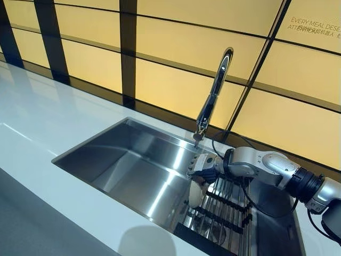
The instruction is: Take plates into dishwasher
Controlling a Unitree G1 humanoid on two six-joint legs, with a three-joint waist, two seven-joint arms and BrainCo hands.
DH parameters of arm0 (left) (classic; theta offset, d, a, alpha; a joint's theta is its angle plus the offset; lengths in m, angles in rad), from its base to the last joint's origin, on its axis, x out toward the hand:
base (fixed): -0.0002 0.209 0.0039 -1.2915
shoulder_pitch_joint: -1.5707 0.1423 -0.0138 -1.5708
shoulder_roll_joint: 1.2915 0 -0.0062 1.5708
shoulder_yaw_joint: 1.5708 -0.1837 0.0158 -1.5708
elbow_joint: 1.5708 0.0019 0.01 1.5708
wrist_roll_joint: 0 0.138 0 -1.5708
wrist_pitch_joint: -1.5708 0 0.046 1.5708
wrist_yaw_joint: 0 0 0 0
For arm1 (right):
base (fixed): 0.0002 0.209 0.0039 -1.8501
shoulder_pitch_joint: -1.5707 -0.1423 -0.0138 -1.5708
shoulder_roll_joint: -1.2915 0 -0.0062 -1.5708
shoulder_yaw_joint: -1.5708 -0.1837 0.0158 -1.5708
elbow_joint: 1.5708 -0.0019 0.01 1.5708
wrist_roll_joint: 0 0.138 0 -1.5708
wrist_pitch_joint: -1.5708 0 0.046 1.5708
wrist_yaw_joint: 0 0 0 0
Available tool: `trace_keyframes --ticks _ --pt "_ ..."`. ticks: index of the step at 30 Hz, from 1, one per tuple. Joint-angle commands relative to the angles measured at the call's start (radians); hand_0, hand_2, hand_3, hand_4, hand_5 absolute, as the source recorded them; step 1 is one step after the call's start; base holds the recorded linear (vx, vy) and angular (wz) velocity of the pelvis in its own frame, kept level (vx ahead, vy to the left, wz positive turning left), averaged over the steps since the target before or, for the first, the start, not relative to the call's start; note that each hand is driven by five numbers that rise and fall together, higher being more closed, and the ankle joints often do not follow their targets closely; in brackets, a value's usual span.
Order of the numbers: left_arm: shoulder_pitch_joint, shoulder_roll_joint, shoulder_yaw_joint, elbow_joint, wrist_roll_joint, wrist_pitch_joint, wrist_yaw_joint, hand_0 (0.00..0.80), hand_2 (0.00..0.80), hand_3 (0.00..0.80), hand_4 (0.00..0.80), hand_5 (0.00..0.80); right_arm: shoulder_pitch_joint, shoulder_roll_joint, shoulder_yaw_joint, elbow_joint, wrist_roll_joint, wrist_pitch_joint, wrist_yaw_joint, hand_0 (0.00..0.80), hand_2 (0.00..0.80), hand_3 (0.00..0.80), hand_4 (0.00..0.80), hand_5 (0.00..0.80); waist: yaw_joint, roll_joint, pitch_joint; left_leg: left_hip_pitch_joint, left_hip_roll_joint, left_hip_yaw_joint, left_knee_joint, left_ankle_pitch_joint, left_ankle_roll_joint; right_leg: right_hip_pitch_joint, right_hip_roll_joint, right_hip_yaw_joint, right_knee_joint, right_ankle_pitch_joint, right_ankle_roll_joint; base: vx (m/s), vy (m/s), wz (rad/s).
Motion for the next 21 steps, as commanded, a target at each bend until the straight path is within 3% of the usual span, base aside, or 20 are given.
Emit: trace_keyframes --ticks 1,3,21 --pt "-0.059 0.021 -0.031 0.025 0.015 -0.026 -0.001 0.0 0.0 0.0 0.0 0.0 -0.044 -0.027 -0.01 0.015 0.001 -0.004 -0.045 0.668 0.668 0.668 0.668 0.668 0.021 -0.025 -0.008 0.003 -0.005 0.034 -0.01 -0.011 0.03 0.024 -0.027 -0.023 0.004 -0.006 0.05 0.0 0.0 0.0" --pt "-0.059 0.022 -0.033 0.024 0.014 -0.025 0.0 0.0 0.0 0.0 0.0 0.0 -0.041 -0.028 -0.014 0.011 -0.001 -0.003 -0.055 0.8 0.8 0.8 0.8 0.8 0.02 -0.026 -0.008 0.003 -0.005 0.035 -0.01 -0.013 0.031 0.024 -0.027 -0.023 0.004 -0.005 0.05 0.0 0.0 0.0" --pt "-0.06 0.022 -0.033 0.02 0.012 -0.027 0.0 0.0 0.0 0.0 0.0 0.0 -0.028 -0.05 -0.031 0.013 -0.005 -0.002 -0.052 0.8 0.8 0.8 0.8 0.8 0.013 -0.023 -0.01 0.005 -0.006 0.042 -0.01 -0.016 0.033 0.02 -0.029 -0.02 0.007 -0.005 0.052 0.0 0.0 0.0"
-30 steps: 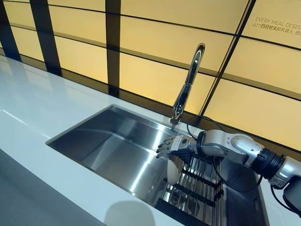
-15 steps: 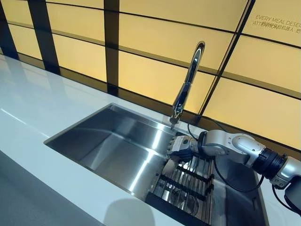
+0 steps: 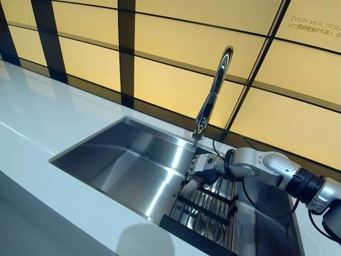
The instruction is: Take plates into dishwasher
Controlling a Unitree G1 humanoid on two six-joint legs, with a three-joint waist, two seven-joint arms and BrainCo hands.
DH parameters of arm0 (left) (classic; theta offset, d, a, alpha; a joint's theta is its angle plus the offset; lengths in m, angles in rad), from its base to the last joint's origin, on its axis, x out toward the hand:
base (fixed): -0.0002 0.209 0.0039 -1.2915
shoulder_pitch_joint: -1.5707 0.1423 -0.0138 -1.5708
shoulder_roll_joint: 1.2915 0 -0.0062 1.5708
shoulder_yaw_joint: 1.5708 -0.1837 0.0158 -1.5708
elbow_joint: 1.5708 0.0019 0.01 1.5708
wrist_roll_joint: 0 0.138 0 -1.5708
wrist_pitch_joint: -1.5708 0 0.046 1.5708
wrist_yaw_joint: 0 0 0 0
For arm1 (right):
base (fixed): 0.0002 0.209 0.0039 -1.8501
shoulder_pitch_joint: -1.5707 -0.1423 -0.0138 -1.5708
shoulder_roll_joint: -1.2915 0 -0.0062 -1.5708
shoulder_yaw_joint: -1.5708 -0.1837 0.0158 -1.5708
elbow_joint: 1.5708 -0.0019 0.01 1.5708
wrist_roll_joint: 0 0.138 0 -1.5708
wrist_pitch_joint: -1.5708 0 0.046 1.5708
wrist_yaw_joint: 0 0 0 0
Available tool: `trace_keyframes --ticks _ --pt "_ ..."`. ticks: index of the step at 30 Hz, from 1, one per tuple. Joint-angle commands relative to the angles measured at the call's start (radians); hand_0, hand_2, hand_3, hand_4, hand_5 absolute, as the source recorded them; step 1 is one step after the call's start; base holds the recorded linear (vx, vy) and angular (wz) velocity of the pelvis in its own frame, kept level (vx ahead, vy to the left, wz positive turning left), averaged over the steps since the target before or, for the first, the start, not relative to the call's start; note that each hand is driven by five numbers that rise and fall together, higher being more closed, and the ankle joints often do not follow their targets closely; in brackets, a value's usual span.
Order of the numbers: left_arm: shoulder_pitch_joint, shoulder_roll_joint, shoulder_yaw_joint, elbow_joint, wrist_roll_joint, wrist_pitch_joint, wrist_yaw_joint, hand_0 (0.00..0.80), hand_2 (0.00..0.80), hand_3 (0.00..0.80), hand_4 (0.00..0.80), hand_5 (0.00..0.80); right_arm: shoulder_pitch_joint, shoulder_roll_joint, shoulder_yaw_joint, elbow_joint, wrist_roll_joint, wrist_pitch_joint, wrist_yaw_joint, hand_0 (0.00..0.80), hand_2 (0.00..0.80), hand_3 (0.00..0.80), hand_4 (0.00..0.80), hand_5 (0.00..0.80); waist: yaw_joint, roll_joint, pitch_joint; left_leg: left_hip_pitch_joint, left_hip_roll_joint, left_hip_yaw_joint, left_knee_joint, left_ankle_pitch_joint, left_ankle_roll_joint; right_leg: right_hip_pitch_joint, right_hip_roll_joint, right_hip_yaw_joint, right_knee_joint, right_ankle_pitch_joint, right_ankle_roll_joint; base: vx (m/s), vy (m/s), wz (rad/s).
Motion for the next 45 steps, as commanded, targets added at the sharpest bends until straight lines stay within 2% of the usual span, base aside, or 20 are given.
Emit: trace_keyframes --ticks 1,12,17,20,24,30,40,41,42,43,45 --pt "-0.05 0.022 -0.033 0.02 0.012 -0.025 -0.001 0.0 0.0 0.0 0.0 0.0 -0.034 -0.054 -0.03 0.014 0.012 0.002 -0.029 0.8 0.8 0.8 0.8 0.8 0.012 -0.018 -0.015 0.005 -0.007 0.041 -0.009 -0.016 0.033 0.022 -0.028 -0.021 0.006 -0.005 0.052 0.0 0.0 0.0" --pt "-0.027 0.02 -0.023 0.027 0.025 -0.034 -0.004 0.0 0.0 0.0 0.0 0.0 -0.031 -0.146 -0.055 -0.011 0.041 -0.019 0.028 0.8 0.8 0.8 0.8 0.8 -0.006 -0.011 -0.025 0.016 -0.014 0.044 -0.009 -0.02 0.039 0.03 -0.037 -0.014 0.01 -0.005 0.054 0.006 0.015 0.0" --pt "-0.013 0.019 -0.015 0.03 0.031 -0.04 -0.007 0.0 0.0 0.0 0.0 0.0 -0.004 -0.214 -0.077 -0.05 0.028 -0.088 0.098 0.8 0.8 0.8 0.8 0.8 -0.027 -0.009 -0.036 0.031 -0.022 0.056 -0.009 -0.029 0.045 0.034 -0.047 0.001 0.02 -0.007 0.06 0.029 0.059 -0.03" --pt "-0.01 0.019 -0.014 0.032 0.034 -0.041 -0.008 0.0 0.0 0.0 0.0 0.0 -0.012 -0.244 -0.063 -0.078 0.033 -0.095 0.118 0.8 0.8 0.8 0.8 0.8 -0.037 -0.01 -0.042 0.041 -0.026 0.061 -0.009 -0.034 0.049 0.036 -0.051 0.011 0.027 -0.01 0.062 0.036 0.07 -0.11" --pt "-0.001 0.012 -0.011 0.033 0.038 -0.041 -0.009 0.0 0.0 0.0 0.0 0.0 -0.011 -0.288 -0.063 -0.111 0.029 -0.12 0.112 0.8 0.8 0.8 0.8 0.8 -0.055 -0.01 -0.051 0.057 -0.032 0.076 -0.009 -0.043 0.056 0.044 -0.058 0.027 0.031 -0.008 0.068 0.041 0.076 -0.08" --pt "0.002 0.006 -0.012 0.046 0.033 -0.049 -0.01 0.0 0.0 0.0 0.0 0.0 -0.009 -0.337 -0.09 -0.137 -0.004 -0.102 0.063 0.8 0.8 0.8 0.8 0.8 -0.082 -0.011 -0.059 0.073 -0.038 0.102 -0.009 -0.056 0.065 0.042 -0.065 0.053 0.037 -0.001 0.077 0.02 0.077 -0.16" --pt "0.003 0.008 -0.005 0.042 0.019 -0.044 -0.008 0.0 0.0 0.0 0.0 0.0 -0.015 -0.471 -0.205 -0.073 -0.081 0.031 -0.202 0.8 0.8 0.8 0.8 0.8 -0.152 -0.009 -0.059 0.086 -0.05 0.161 -0.009 -0.071 0.092 -0.007 -0.086 0.134 0.078 0.026 0.111 -0.031 0.111 -0.27" --pt "0.001 0.008 -0.003 0.035 0.016 -0.038 -0.009 0.0 0.0 0.0 0.0 0.0 0.018 -0.494 -0.267 -0.048 -0.026 0.086 -0.251 0.8 0.8 0.8 0.8 0.8 -0.168 -0.005 -0.054 0.086 -0.053 0.17 -0.006 -0.073 0.098 -0.025 -0.092 0.152 0.097 0.031 0.121 -0.043 0.124 -0.4" --pt "0.001 0.009 -0.004 0.035 0.016 -0.038 -0.009 0.0 0.0 0.0 0.0 0.0 0.026 -0.495 -0.275 -0.05 -0.026 0.087 -0.25 0.8 0.8 0.8 0.8 0.8 -0.166 -0.007 -0.054 0.087 -0.053 0.171 -0.006 -0.073 0.098 -0.026 -0.092 0.153 0.098 0.031 0.121 -0.052 0.196 -0.4" --pt "0.001 0.006 -0.006 0.032 0.016 -0.041 -0.011 0.0 0.0 0.0 0.0 0.0 0.066 -0.516 -0.344 -0.011 0.103 0.187 -0.331 0.8 0.8 0.8 0.8 0.8 -0.187 0.002 -0.045 0.087 -0.059 0.175 -0.002 -0.074 0.104 -0.046 -0.097 0.174 0.12 0.04 0.131 -0.028 0.127 -0.29" --pt "0.004 0.005 -0.006 0.029 0.019 -0.042 -0.015 0.0 0.0 0.0 0.0 0.0 0.128 -0.513 -0.436 0.014 0.2 0.229 -0.36 0.8 0.8 0.8 0.8 0.8 -0.198 0.008 -0.04 0.086 -0.062 0.175 -0.001 -0.075 0.108 -0.061 -0.1 0.188 0.136 0.049 0.137 -0.034 0.143 -0.33"
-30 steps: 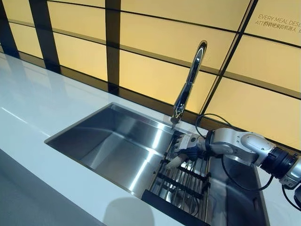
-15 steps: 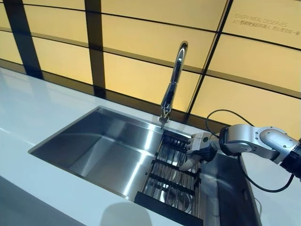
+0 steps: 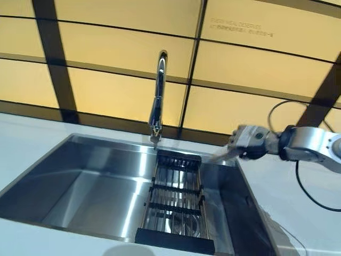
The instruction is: Take plates into dishwasher
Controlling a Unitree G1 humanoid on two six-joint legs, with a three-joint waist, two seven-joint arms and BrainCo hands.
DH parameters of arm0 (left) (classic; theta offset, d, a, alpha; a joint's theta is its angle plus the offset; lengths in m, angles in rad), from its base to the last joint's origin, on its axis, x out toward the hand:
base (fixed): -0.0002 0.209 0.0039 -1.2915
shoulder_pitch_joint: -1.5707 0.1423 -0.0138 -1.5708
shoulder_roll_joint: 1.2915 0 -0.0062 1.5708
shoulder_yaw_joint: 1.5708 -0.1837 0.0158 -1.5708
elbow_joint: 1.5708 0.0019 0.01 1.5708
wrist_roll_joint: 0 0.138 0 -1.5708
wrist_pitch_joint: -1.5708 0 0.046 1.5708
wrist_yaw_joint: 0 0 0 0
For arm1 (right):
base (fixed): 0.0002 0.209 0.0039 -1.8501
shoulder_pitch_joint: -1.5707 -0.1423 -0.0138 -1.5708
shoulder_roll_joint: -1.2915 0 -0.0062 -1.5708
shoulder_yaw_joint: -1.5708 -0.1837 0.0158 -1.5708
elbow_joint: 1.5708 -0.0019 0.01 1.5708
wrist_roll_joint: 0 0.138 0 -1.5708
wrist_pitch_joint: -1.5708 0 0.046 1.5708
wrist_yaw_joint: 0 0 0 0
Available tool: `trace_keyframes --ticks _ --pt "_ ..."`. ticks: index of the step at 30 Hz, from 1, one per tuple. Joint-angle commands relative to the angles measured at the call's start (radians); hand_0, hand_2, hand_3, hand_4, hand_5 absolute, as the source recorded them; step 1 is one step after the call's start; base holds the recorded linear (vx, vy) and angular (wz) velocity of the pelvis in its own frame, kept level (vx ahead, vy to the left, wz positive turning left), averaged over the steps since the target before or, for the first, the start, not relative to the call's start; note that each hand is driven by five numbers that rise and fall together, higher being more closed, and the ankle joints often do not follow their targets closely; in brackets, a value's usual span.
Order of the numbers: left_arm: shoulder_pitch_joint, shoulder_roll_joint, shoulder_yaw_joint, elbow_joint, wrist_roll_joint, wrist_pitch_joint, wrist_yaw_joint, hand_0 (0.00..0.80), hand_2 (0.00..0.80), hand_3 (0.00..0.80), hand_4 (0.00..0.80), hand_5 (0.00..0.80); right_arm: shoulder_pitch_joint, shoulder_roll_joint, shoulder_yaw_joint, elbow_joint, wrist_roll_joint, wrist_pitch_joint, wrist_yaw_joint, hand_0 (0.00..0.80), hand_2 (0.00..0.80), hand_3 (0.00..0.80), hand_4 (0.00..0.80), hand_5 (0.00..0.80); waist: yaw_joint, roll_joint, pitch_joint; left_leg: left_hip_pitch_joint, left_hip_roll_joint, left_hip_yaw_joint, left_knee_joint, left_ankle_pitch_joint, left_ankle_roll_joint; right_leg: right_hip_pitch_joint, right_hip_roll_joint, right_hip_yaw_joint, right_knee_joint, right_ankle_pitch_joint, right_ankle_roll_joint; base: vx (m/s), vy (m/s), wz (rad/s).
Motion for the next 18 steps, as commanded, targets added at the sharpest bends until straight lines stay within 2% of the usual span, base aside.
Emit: trace_keyframes --ticks 1,2,3,4,6,7,9,12,16,18 --pt "-0.052 0.016 -0.012 0.014 0.011 -0.035 -0.018 0.0 0.0 0.0 0.0 0.0 0.083 -0.042 -0.228 0.102 0.295 0.211 -0.134 0.8 0.8 0.8 0.8 0.8 -0.014 -0.019 -0.001 -0.01 -0.047 -0.022 0.008 -0.04 0.069 -0.062 -0.087 0.006 0.116 0.029 0.113 -0.048 0.157 -0.41" --pt "-0.05 0.015 -0.012 0.016 0.02 -0.031 -0.022 0.0 0.0 0.0 0.0 0.0 0.171 -0.005 -0.348 0.132 0.423 0.231 -0.146 0.8 0.8 0.8 0.8 0.8 -0.03 -0.01 0.005 -0.013 -0.051 -0.023 0.011 -0.043 0.072 -0.077 -0.089 0.019 0.119 0.042 0.12 -0.045 0.132 -0.38" --pt "-0.051 0.018 -0.014 0.017 0.022 -0.03 -0.023 0.0 0.0 0.0 0.0 0.0 0.212 0.008 -0.395 0.133 0.447 0.235 -0.142 0.8 0.8 0.8 0.8 0.8 -0.032 -0.009 0.008 -0.013 -0.052 -0.023 0.011 -0.044 0.073 -0.082 -0.09 0.021 0.12 0.046 0.122 -0.048 0.113 -0.24" --pt "-0.054 0.026 -0.022 0.025 0.024 -0.026 -0.024 0.0 0.0 0.0 0.0 0.0 0.309 0.063 -0.52 0.127 0.597 0.276 -0.137 0.8 0.8 0.8 0.8 0.8 -0.038 -0.008 0.017 -0.009 -0.054 -0.016 0.012 -0.05 0.073 -0.096 -0.093 0.018 0.115 0.065 0.13 -0.045 0.075 -0.29" --pt "-0.06 0.032 -0.024 0.039 0.034 -0.029 -0.025 0.0 0.0 0.0 0.0 0.0 0.386 0.152 -0.625 0.125 0.781 0.32 -0.142 0.8 0.8 0.8 0.8 0.8 -0.038 -0.007 0.034 0.001 -0.056 0.005 0.015 -0.064 0.074 -0.12 -0.098 -0.012 0.123 0.095 0.139 -0.046 0.049 -0.43" --pt "-0.062 0.034 -0.025 0.041 0.029 -0.029 -0.023 0.0 0.0 0.0 0.0 0.0 0.393 0.174 -0.642 0.124 0.81 0.32 -0.144 0.8 0.8 0.8 0.8 0.8 -0.037 -0.006 0.037 0.002 -0.056 0.012 0.015 -0.066 0.074 -0.123 -0.1 -0.023 0.127 0.099 0.139 -0.052 0.027 -0.74" --pt "-0.072 0.036 -0.025 0.058 0.024 -0.035 -0.026 0.0 0.0 0.0 0.0 0.0 0.42 0.28 -0.702 0.114 0.951 0.335 -0.136 0.8 0.8 0.8 0.8 0.8 -0.031 0.006 0.05 0.012 -0.051 0.056 0.014 -0.074 0.076 -0.132 -0.114 -0.092 0.159 0.106 0.136 -0.082 0.037 -0.9" --pt "-0.092 0.027 -0.045 0.07 -0.007 -0.036 -0.023 0.0 0.0 0.0 0.0 0.0 0.434 0.418 -0.753 0.1 1.141 0.348 -0.131 0.8 0.8 0.8 0.8 0.8 -0.022 0.029 0.047 0.012 -0.036 0.121 0.007 -0.071 0.084 -0.111 -0.132 -0.16 0.215 0.063 0.122 -0.099 0.051 -0.84" --pt "-0.098 0.009 -0.074 0.083 -0.031 -0.058 0.001 0.0 0.0 0.0 0.0 0.0 0.48 0.527 -0.784 0.079 1.312 0.324 -0.147 0.8 0.8 0.8 0.8 0.8 -0.02 0.045 0.029 -0.009 -0.018 0.187 0.002 -0.057 0.092 -0.063 -0.156 -0.199 0.26 0.023 0.108 -0.121 -0.001 -0.51" --pt "-0.102 0.009 -0.074 0.079 -0.038 -0.057 0.006 0.0 0.0 0.0 0.0 0.0 0.504 0.573 -0.8 0.047 1.373 0.32 -0.166 0.8 0.8 0.8 0.8 0.8 -0.016 0.045 0.023 -0.026 -0.008 0.225 0.009 -0.05 0.092 -0.038 -0.179 -0.211 0.297 0.016 0.111 -0.169 -0.054 -1.06"
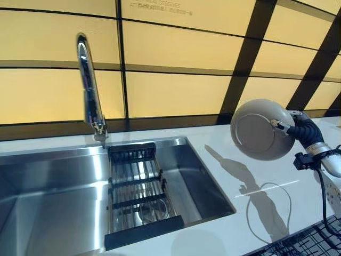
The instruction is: Take plates into dishwasher
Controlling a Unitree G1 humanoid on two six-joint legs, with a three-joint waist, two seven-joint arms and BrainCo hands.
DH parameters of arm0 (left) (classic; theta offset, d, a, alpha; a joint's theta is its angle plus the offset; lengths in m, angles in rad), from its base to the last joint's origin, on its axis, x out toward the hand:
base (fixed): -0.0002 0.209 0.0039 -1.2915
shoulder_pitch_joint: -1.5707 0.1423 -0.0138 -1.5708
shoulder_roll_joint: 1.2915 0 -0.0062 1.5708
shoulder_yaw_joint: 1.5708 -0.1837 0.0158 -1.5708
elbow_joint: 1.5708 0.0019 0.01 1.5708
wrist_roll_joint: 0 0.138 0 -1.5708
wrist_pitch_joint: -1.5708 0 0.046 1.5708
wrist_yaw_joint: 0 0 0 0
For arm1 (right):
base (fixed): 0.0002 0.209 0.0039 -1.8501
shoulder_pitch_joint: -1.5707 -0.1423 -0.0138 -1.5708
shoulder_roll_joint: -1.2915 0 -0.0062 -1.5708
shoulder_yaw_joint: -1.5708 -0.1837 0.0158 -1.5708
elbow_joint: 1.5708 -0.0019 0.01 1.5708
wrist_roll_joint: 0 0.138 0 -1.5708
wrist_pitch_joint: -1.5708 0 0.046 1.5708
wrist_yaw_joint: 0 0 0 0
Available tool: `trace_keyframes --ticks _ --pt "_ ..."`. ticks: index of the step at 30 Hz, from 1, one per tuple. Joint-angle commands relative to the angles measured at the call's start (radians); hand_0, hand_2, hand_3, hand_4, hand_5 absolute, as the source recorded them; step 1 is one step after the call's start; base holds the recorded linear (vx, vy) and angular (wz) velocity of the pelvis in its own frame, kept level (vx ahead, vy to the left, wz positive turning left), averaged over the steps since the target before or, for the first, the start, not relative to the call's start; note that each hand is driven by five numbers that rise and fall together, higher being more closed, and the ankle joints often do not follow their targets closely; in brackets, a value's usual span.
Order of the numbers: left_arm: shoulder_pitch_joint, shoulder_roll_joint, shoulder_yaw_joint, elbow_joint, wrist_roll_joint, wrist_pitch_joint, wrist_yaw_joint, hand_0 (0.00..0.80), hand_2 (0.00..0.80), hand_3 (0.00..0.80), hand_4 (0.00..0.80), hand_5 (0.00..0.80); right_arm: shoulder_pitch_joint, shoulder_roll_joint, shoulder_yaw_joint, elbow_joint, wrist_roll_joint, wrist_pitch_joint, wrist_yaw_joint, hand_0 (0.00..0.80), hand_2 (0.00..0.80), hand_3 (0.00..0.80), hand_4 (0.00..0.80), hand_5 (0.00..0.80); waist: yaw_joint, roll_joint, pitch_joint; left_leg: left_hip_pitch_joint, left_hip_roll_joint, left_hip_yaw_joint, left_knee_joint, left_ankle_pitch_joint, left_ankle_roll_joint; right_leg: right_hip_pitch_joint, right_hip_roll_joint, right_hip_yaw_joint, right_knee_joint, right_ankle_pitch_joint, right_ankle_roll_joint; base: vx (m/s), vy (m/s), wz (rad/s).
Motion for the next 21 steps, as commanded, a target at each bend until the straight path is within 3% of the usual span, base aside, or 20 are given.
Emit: trace_keyframes --ticks 1,5,6,12,15,21 --pt "-0.107 0.006 -0.001 0.005 -0.027 -0.058 0.024 0.0 0.0 0.0 0.0 0.0 0.002 0.036 -0.089 -0.053 0.164 -0.057 -0.063 0.8 0.8 0.8 0.8 0.8 -0.001 0.016 -0.047 -0.038 0.0 0.04 0.016 -0.025 0.043 0.077 -0.147 -0.076 0.254 -0.055 0.009 -0.16 -0.073 -0.86" --pt "-0.114 0.016 0.004 0.001 -0.04 -0.046 0.03 0.0 0.0 0.0 0.0 0.0 0.024 0.074 -0.122 -0.088 0.223 -0.062 -0.088 0.8 0.8 0.8 0.8 0.8 0.006 -0.003 -0.059 -0.085 0.021 0.153 0.029 -0.009 0.04 0.164 -0.182 -0.109 0.259 -0.039 0.033 -0.198 -0.131 -0.64" --pt "-0.114 0.017 0.005 -0.001 -0.042 -0.043 0.032 0.0 0.0 0.0 0.0 0.0 0.027 0.073 -0.125 -0.088 0.231 -0.063 -0.093 0.8 0.8 0.8 0.8 0.8 0.005 -0.007 -0.065 -0.08 0.018 0.149 0.022 -0.024 0.034 0.181 -0.184 -0.103 0.256 -0.053 0.046 -0.169 -0.172 -0.79" --pt "-0.133 0.018 0.026 0.007 -0.061 -0.041 0.064 0.0 0.0 0.0 0.0 0.0 0.084 0.056 -0.139 -0.08 0.304 -0.099 -0.073 0.8 0.8 0.8 0.8 0.8 -0.02 -0.031 -0.099 -0.112 0.074 0.255 0.023 0.014 -0.003 0.24 -0.129 -0.136 0.125 -0.134 0.031 -0.241 -0.288 -0.85" --pt "-0.161 0.012 0.03 0.009 -0.04 -0.039 0.067 0.0 0.0 0.0 0.0 0.0 0.091 0.051 -0.132 -0.068 0.306 -0.111 -0.071 0.8 0.8 0.8 0.8 0.8 -0.028 -0.031 -0.103 -0.138 0.115 0.26 0.041 0.044 -0.042 0.262 -0.077 -0.125 0.045 -0.206 0.002 -0.251 -0.436 -0.9" --pt "-0.168 -0.042 0.006 0.027 -0.008 -0.08 0.05 0.0 0.0 0.0 0.0 0.0 0.084 0.062 -0.127 -0.056 0.311 -0.1 -0.078 0.8 0.8 0.8 0.8 0.8 -0.065 -0.017 -0.083 -0.166 0.168 0.227 0.053 0.102 -0.109 0.249 -0.014 -0.051 -0.028 -0.196 -0.062 -0.2 -0.253 -0.12"
